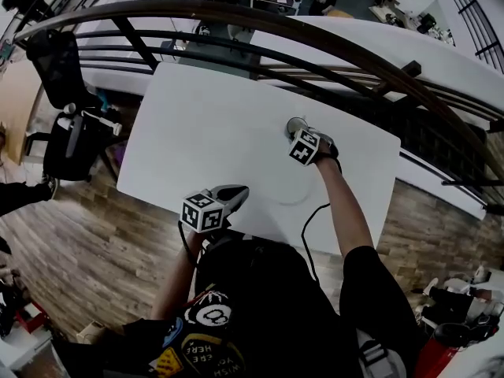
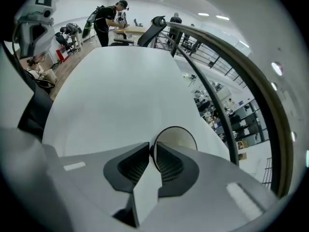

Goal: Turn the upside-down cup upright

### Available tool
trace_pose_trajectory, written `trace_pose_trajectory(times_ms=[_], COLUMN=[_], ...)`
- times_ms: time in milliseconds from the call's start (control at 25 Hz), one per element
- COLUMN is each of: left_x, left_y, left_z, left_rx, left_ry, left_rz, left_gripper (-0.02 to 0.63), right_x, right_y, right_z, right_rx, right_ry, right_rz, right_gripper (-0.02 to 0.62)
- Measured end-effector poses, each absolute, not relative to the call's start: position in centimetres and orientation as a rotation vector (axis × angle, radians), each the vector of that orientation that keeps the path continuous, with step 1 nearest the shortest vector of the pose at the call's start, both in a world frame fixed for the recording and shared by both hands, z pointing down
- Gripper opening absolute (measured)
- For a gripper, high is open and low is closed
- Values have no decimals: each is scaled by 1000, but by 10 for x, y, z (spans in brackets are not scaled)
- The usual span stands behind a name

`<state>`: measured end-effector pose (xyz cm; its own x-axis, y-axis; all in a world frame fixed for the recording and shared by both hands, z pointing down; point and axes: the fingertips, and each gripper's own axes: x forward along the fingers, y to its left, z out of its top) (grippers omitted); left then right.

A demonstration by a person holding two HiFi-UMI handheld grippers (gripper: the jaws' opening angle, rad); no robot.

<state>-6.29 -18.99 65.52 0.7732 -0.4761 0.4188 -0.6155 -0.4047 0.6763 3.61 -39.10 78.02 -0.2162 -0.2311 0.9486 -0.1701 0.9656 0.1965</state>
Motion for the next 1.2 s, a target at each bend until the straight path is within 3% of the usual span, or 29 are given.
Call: trace_pose_trajectory(times_ms=[80,200,360,440,640,920,1200], left_x=[-74,-84,-75,-60,-19,35,92], left_y=[-189,-190,-191,-189,-174,-107,-1], left_z=[655,653,651,648,630,603,577], left_rx=[2082,2113,2232,2309,2393,2429,2515], left_ry=[-807,-800,-814,-814,-837,-873,-865], left_rz=[193,222,347,403,399,453,508], left_gripper=[3,4,4,5,5,5,5], right_x=[34,42,49,50,55,107,129], right_y=[-391,-369,-273,-218,-130,-94,-6], right_z=[766,729,695,687,668,613,614], right_rx=[436,752,1091,1140,1270,1450,1282], right_ry=[-1860,-2025,-2318,-2374,-2389,-2491,-2578], right_rz=[-49,92,770,957,902,927,940], right_gripper=[67,40,-2,-2,-2,-3,-3])
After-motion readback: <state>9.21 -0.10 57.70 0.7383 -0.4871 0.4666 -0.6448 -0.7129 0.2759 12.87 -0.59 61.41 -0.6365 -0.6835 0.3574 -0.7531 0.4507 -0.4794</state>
